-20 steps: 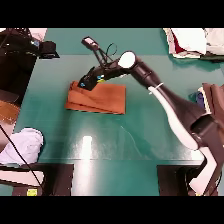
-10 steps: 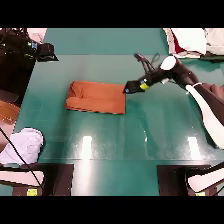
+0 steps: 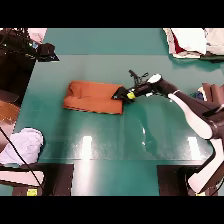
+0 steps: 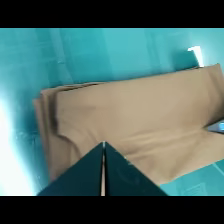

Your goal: Fold the shirts.

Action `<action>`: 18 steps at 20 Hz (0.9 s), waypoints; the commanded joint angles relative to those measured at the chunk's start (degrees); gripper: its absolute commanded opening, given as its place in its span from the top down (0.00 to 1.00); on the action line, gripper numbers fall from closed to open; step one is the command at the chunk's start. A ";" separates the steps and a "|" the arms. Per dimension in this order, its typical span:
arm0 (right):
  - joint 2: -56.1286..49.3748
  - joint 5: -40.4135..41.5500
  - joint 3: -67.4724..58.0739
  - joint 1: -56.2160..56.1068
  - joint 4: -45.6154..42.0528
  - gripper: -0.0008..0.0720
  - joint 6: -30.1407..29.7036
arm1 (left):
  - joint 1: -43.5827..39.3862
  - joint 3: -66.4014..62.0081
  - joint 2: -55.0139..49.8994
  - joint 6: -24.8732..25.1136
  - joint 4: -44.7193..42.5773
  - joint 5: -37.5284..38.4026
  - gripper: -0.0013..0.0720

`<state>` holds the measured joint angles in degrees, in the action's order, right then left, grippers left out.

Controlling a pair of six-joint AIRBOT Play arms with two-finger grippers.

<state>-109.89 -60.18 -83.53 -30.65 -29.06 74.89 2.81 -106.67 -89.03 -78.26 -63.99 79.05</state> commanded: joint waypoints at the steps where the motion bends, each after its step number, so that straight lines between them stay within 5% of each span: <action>1: -4.00 1.33 -6.58 -4.13 2.43 0.57 -1.22 | 0.02 0.02 -0.02 0.68 0.37 0.07 0.94; 2: -4.39 1.60 -8.15 -4.48 2.38 0.84 -2.38 | 0.02 0.02 -0.02 0.68 0.94 0.09 0.94; 3: -4.35 1.77 -9.27 -4.46 2.38 0.96 -3.65 | 0.02 0.02 -0.02 0.66 1.79 0.33 0.94; 10: 8.50 -7.65 -12.11 8.33 -9.84 0.97 -2.54 | -6.86 0.02 -0.02 1.44 3.02 0.85 0.94; 18: 25.66 -16.87 -12.13 39.85 -19.58 0.97 0.79 | -18.05 0.02 -0.02 2.21 2.99 -5.46 0.94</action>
<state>-89.03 -74.87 -95.57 -1.63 -46.04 74.87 -11.88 -106.67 -89.03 -76.18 -61.01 77.03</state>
